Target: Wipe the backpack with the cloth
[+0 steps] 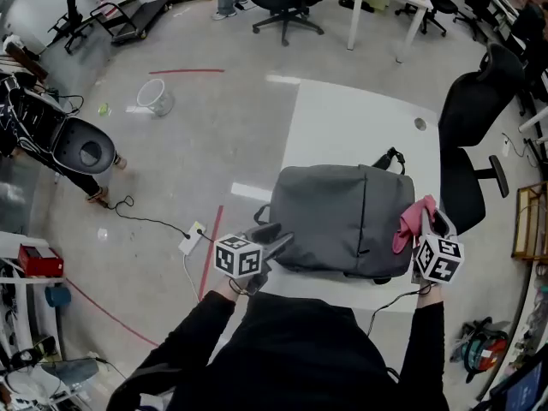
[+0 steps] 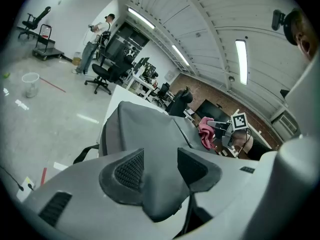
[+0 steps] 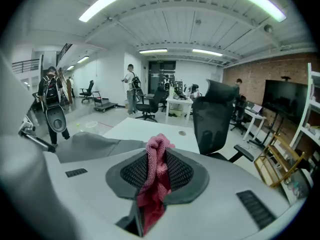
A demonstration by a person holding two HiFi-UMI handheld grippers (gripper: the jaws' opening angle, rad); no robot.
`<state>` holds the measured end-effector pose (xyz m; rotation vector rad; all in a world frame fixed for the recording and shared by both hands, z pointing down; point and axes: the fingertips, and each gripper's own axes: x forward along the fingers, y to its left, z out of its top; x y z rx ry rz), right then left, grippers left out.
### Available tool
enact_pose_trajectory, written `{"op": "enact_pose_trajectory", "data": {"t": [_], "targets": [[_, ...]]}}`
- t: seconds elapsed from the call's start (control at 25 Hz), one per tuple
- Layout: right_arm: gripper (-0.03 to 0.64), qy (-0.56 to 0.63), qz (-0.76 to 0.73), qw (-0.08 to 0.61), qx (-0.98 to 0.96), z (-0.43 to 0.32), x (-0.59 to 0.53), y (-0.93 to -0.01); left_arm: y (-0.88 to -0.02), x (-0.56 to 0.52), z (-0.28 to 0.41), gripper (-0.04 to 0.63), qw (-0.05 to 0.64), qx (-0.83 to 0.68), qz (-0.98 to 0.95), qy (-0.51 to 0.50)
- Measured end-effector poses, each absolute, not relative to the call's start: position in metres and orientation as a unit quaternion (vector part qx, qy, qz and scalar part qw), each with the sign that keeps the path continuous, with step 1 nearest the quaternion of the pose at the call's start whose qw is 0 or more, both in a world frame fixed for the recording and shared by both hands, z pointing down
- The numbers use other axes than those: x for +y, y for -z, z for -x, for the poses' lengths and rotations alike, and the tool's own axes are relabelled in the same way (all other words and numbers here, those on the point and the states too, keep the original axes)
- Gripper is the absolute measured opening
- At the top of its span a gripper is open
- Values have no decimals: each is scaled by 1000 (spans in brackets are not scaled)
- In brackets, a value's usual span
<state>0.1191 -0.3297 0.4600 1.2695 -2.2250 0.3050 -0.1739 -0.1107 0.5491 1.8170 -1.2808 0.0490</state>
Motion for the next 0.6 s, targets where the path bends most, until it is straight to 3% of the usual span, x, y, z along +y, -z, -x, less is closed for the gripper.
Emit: {"op": "enact_pose_trajectory", "data": {"t": [0.2,0.6], "targets": [[86,-113,-482,271,-825,-104,-333,-463,-547,-99,162,225,446,-496,-745,-21],[86,-126,-292,340,-885,120,-222,-546,-551,-54,207,225,465,-479,-744,-5]]}}
